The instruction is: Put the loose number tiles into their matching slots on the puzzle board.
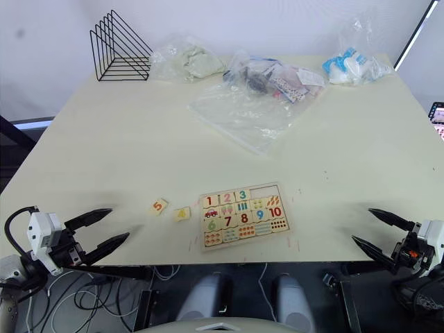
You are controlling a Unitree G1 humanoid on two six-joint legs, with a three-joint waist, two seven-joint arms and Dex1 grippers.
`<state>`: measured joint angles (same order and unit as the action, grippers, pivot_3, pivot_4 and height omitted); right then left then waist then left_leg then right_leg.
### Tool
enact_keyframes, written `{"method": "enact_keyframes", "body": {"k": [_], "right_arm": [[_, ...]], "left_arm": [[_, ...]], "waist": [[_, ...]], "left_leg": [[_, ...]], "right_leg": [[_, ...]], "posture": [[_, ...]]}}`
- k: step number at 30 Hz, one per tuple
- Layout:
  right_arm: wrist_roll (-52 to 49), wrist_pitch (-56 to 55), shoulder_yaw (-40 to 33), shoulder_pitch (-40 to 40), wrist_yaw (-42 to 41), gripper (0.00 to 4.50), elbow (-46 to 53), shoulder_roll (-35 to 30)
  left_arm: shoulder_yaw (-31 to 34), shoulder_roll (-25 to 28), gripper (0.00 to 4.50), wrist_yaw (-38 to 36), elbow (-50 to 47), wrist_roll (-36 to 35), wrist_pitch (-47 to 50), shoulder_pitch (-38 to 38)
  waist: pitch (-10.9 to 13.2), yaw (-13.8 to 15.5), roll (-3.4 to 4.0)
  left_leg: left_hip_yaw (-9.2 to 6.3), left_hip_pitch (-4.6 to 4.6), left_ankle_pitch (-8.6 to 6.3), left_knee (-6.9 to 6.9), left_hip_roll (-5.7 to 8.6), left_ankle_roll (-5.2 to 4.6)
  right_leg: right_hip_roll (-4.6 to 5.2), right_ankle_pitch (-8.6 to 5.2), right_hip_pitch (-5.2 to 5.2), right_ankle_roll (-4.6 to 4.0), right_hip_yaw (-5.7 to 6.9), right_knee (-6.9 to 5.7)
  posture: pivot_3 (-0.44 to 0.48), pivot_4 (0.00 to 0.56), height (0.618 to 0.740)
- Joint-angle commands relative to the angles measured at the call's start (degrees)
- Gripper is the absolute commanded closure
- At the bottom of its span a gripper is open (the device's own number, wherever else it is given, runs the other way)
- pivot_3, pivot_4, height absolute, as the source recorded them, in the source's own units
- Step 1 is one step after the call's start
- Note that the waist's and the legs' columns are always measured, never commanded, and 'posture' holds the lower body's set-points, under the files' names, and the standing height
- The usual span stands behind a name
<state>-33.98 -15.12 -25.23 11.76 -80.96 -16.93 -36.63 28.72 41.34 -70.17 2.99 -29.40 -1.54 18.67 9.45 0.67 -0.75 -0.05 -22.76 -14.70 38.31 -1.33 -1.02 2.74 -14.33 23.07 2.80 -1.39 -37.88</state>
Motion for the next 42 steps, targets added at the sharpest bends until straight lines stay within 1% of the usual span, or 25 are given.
{"method": "enact_keyframes", "body": {"k": [1, 4, 7, 11, 14, 16, 23, 30, 33, 36, 39, 40, 42], "right_arm": [[-0.9, -1.2, -0.8, -0.5, -1.0, 0.00, 0.0, 0.2], [-1.4, -0.8, -0.7, -0.8, -2.2, 0.00, 0.2, 0.1], [-2.9, 0.3, -0.4, -1.2, -5.8, 0.00, 1.4, -0.7], [-4.9, 3.5, 0.6, -1.6, -9.4, 0.00, 3.6, -1.8], [-6.7, 5.0, 2.4, -1.7, -11.4, 0.00, 6.2, -2.8], [-7.6, 5.4, 3.4, -1.8, -11.5, 0.00, 7.6, -3.3], [-7.8, 5.6, 6.0, -4.9, -11.5, 0.00, 9.2, -4.0], [-6.8, 5.7, 6.5, -6.7, -11.4, 0.00, 9.7, -2.7], [-6.5, 5.4, 6.5, -6.6, -11.1, 0.00, 10.1, -2.2], [-6.3, 5.4, 6.4, -6.6, -10.8, 0.00, 10.4, -2.0], [-6.2, 5.2, 6.2, -6.5, -10.5, 0.00, 10.5, -1.7], [-6.2, 5.4, 6.1, -6.4, -10.2, 0.00, 11.0, -1.7], [-6.2, 6.2, 6.2, -6.1, -9.1, 0.00, 12.7, -1.7]], "left_arm": [[0.6, 1.6, 0.04, -1.2, 0.0, 0.2, -2.1, -0.8], [-0.3, 2.6, 0.04, -2.5, 0.3, 1.2, -3.2, -1.7], [-2.2, 5.2, 0.04, -5.9, 0.3, 1.5, -3.7, -3.8], [-4.6, 7.7, 0.04, -8.1, 1.3, 2.5, -4.2, -7.2], [-8.1, 9.4, 0.04, -10.1, 1.6, 4.4, -4.8, -10.9], [-10.1, 10.1, 0.04, -10.0, 1.7, 5.6, -4.6, -13.2], [-19.3, 12.6, 0.04, -10.9, -1.5, 8.6, 1.2, -22.2], [-27.0, 12.4, 0.04, -9.8, -2.5, 12.9, 6.1, -29.2], [-30.7, 11.6, 0.04, -8.3, -2.3, 15.9, 7.3, -32.1], [-32.4, 11.2, 0.04, -7.4, -1.7, 17.1, 8.9, -33.6], [-33.4, 10.7, 0.79, -6.7, -1.0, 18.2, 7.9, -33.8], [-33.6, 10.4, 1.17, -6.3, -0.9, 18.4, 7.4, -33.7], [-33.8, 9.8, 1.17, -5.7, -1.1, 18.5, 7.5, -33.4]], "waist": [[0.0, 0.0, 0.00], [0.0, 0.0, 0.00], [0.0, 0.1, 0.00], [0.0, 0.0, 0.03], [0.0, 0.1, 0.03], [0.0, 0.0, 0.03], [0.0, 0.0, 0.02], [0.0, 0.0, 0.03], [0.0, 0.0, 0.03], [0.0, 0.0, 0.03], [0.0, 0.0, 0.03], [0.0, 0.0, 0.04], [0.0, 0.0, 0.03]], "left_leg": [[0.00, 0.00, 0.00, 0.00, 0.00, 0.00], [0.00, 0.00, 0.00, 0.00, 0.01, 0.00], [-0.01, 0.00, 0.00, 0.00, 0.01, 0.00], [0.00, 0.00, 0.00, -0.01, -0.01, 0.00], [-0.02, 0.01, 0.00, -0.02, 0.01, 0.00], [-0.02, 0.00, 0.00, -0.01, 0.01, 0.00], [-0.03, 0.00, 0.00, 0.00, 0.03, 0.00], [-0.06, -0.03, 0.00, 0.00, 0.05, 0.00], [-0.06, -0.04, 0.00, 0.00, 0.05, 0.00], [-0.05, -0.04, 0.00, 0.01, 0.06, 0.00], [-0.07, -0.04, 0.00, 0.00, 0.05, 0.00], [-0.06, -0.04, 0.00, 0.00, 0.05, 0.00], [-0.07, -0.04, 0.00, 0.00, 0.05, 0.00]], "right_leg": [[0.00, 0.00, 0.00, 0.00, 0.00, 0.00], [0.00, 0.00, 0.00, 0.00, 0.01, 0.00], [0.00, 0.00, 0.00, 0.00, 0.01, 0.00], [0.00, 0.00, 0.00, 0.00, 0.00, 0.00], [-0.02, 0.01, 0.00, 0.00, 0.03, -0.01], [-0.02, 0.01, 0.00, 0.01, 0.03, -0.01], [-0.03, 0.13, 0.00, 0.22, 0.03, -0.02], [-0.06, 0.14, 0.00, 0.23, 0.05, -0.02], [-0.06, 0.14, 0.00, 0.23, 0.04, -0.03], [-0.06, 0.14, 0.00, 0.24, 0.03, -0.03], [-0.06, 0.14, 0.00, 0.23, 0.04, -0.03], [-0.06, 0.14, 0.00, 0.23, 0.03, -0.03], [-0.07, 0.14, 0.00, 0.23, 0.04, -0.03]], "posture": [[0.000, 0.150, 0.740], [0.000, 0.150, 0.740], [0.000, 0.150, 0.740], [0.000, 0.150, 0.740], [0.000, 0.150, 0.740], [0.000, 0.150, 0.740], [0.000, 0.150, 0.740], [0.000, 0.150, 0.740], [0.000, 0.150, 0.740], [0.000, 0.150, 0.740], [0.000, 0.150, 0.740], [0.000, 0.150, 0.740], [0.000, 0.150, 0.740]]}}
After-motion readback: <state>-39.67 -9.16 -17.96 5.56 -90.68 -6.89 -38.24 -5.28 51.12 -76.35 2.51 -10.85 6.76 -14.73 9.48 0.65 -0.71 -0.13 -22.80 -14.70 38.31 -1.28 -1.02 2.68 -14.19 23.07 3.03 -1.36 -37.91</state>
